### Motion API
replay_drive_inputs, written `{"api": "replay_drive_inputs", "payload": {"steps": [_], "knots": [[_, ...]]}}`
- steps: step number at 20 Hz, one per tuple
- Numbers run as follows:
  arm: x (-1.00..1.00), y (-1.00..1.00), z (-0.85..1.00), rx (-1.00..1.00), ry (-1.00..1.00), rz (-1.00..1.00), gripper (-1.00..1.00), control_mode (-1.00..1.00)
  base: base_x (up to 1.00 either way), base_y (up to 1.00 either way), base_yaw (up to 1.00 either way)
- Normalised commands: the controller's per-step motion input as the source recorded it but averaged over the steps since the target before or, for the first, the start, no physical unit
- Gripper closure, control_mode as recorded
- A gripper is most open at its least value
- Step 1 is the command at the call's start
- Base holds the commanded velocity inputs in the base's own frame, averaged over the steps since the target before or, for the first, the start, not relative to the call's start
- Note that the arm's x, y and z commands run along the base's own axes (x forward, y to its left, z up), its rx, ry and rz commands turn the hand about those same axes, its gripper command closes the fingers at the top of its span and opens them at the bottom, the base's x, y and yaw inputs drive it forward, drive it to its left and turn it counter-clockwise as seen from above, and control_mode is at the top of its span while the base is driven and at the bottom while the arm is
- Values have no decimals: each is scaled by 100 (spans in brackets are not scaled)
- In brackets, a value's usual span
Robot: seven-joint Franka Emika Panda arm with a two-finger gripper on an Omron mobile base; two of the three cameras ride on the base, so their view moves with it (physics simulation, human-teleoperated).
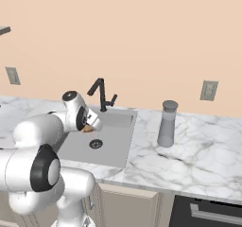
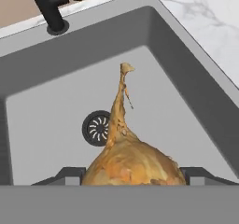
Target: Turn on the sink faucet. Then move the onion from the counter to the sink. Turn off the sink. Move the vegetable from the sink to the pot next to the stove. Finally move the pot to the front right burner.
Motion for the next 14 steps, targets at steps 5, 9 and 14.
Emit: {"api": "replay_drive_inputs", "payload": {"steps": [5,9,14], "knots": [[-49,-19,35,0,0,-3,100,-100,0,0,0],[-36,-20,31,0,0,-2,100,-100,0,0,0],[-13,-7,15,0,0,-1,100,-100,0,0,0]]}}
